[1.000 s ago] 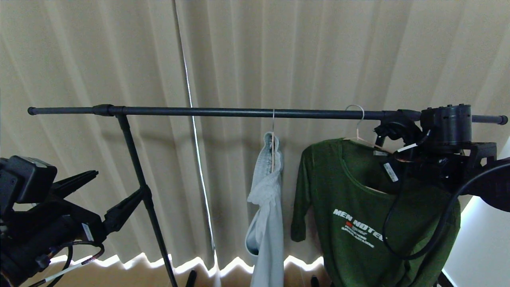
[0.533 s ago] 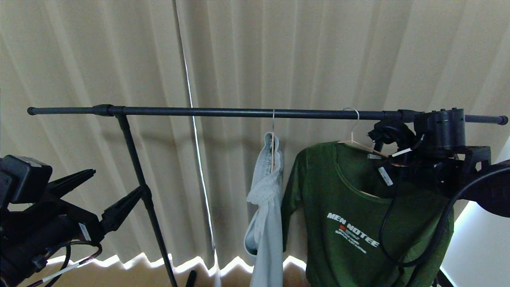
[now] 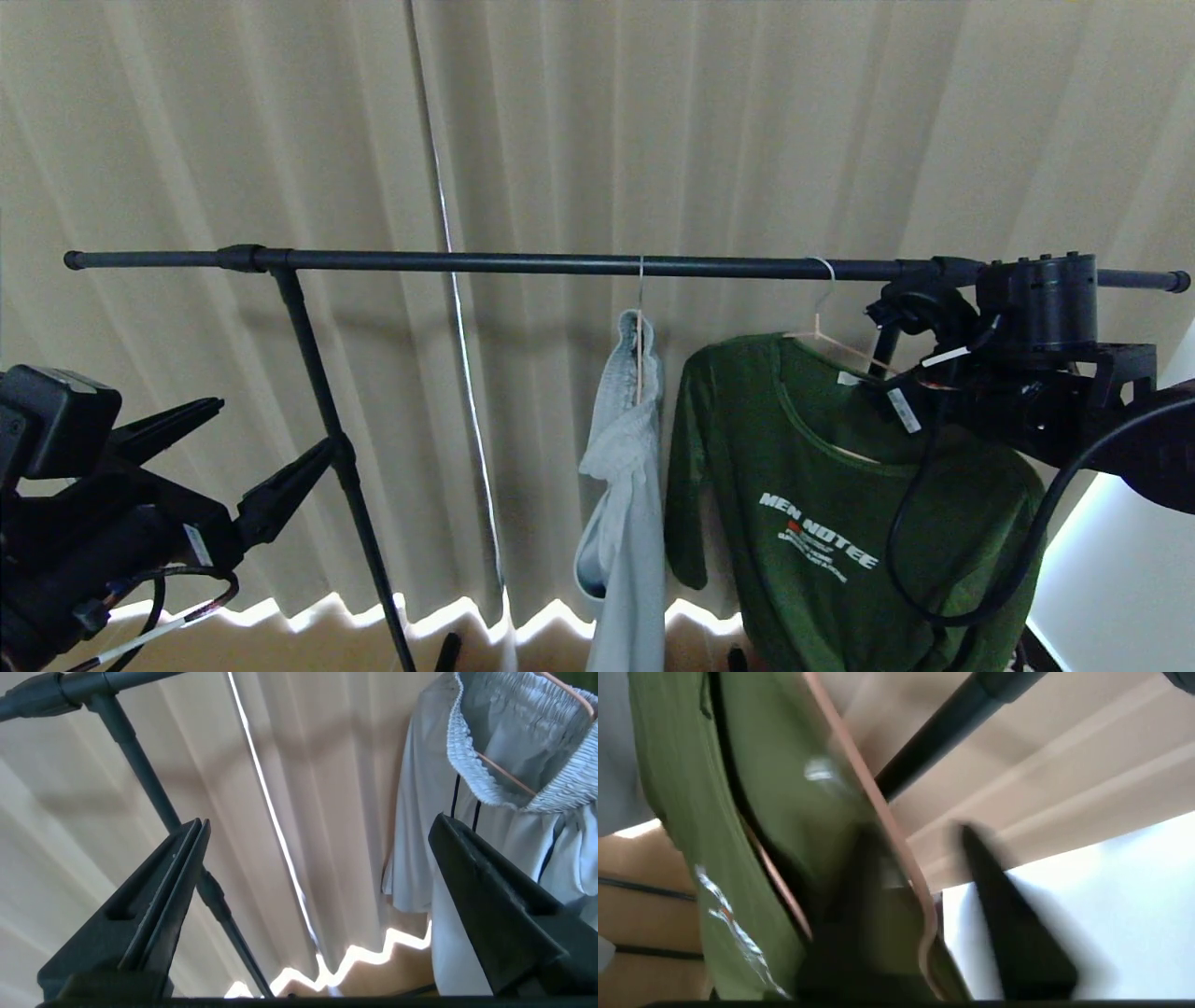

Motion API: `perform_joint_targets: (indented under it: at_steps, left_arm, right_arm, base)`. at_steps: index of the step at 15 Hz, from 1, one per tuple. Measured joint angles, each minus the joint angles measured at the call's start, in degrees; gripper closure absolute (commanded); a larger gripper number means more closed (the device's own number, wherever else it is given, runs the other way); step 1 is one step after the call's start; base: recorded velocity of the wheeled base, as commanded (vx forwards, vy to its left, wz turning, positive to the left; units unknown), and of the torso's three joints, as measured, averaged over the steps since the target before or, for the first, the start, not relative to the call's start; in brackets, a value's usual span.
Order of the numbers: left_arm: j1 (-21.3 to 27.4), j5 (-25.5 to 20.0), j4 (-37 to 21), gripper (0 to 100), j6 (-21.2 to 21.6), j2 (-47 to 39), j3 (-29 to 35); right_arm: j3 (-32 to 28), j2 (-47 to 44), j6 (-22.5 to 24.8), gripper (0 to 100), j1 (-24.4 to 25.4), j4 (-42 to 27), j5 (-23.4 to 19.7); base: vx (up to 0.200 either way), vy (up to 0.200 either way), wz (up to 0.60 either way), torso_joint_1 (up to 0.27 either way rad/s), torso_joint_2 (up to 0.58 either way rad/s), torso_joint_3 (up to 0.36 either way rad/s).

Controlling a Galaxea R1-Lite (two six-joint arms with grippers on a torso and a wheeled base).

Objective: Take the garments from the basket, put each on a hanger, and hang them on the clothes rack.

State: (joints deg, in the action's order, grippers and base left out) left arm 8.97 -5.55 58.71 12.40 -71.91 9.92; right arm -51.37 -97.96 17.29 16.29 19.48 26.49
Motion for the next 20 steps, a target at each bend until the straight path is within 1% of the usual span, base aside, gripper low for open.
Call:
perform_joint_targets:
  at_steps: [2, 4, 7, 8, 9, 10, 12, 15, 20]
  left_arm:
    - [0.0, 0.0, 0.0, 0, 0.0, 0.0, 0.0]
    - [0.0, 0.0, 0.1, 0, 0.0, 0.0, -0.1]
    - [0.0, 0.0, 0.1, 0, 0.0, 0.0, -0.1]
    - [0.0, 0.0, 0.0, 0, 0.0, 0.0, -0.1]
    - [0.0, 0.0, 0.1, 0, 0.1, 0.0, -0.1]
    - [0.0, 0.0, 0.1, 0, 0.1, 0.0, -0.1]
    - [0.0, 0.0, 0.1, 0, 0.1, 0.1, -0.2]
    - [0.0, 0.0, 0.1, 0, 0.5, 0.2, -0.5]
    - [0.0, 0.0, 0.1, 0, 0.5, 0.5, -0.5]
  right_arm:
    - [2.0, 0.8, -0.4, 0, 1.0, 4.3, 0.0]
    - [5.2, 1.9, -0.4, 0, 1.6, 8.1, -0.2]
    - [9.0, 3.7, -0.4, 0, 1.9, 12.8, -5.0]
    - [9.8, 4.2, -0.4, 0, 2.0, 13.8, -5.5]
    - [10.8, 4.7, -0.4, 0, 2.0, 17.2, -6.4]
    - [12.0, 5.1, -0.4, 0, 2.0, 19.2, -7.1]
    - [14.6, 6.2, -0.4, 0, 1.9, 20.9, -8.7]
    - [17.8, 7.5, -0.4, 0, 1.8, 23.4, -13.0]
    - [19.6, 9.3, -0.4, 0, 1.6, 23.9, -15.1]
  base:
    - [0.000, 0.000, 0.00, 0.000, 0.00, 0.000]
    - [0.000, 0.000, 0.00, 0.000, 0.00, 0.000]
    - [0.000, 0.000, 0.00, 0.000, 0.00, 0.000]
    - [0.000, 0.000, 0.00, 0.000, 0.00, 0.000]
    - [0.000, 0.000, 0.00, 0.000, 0.00, 0.000]
    - [0.000, 0.000, 0.00, 0.000, 0.00, 0.000]
    - [0.000, 0.000, 0.00, 0.000, 0.00, 0.000]
    - [0.000, 0.000, 0.00, 0.000, 0.00, 0.000]
    - [0.000, 0.000, 0.00, 0.000, 0.00, 0.000]
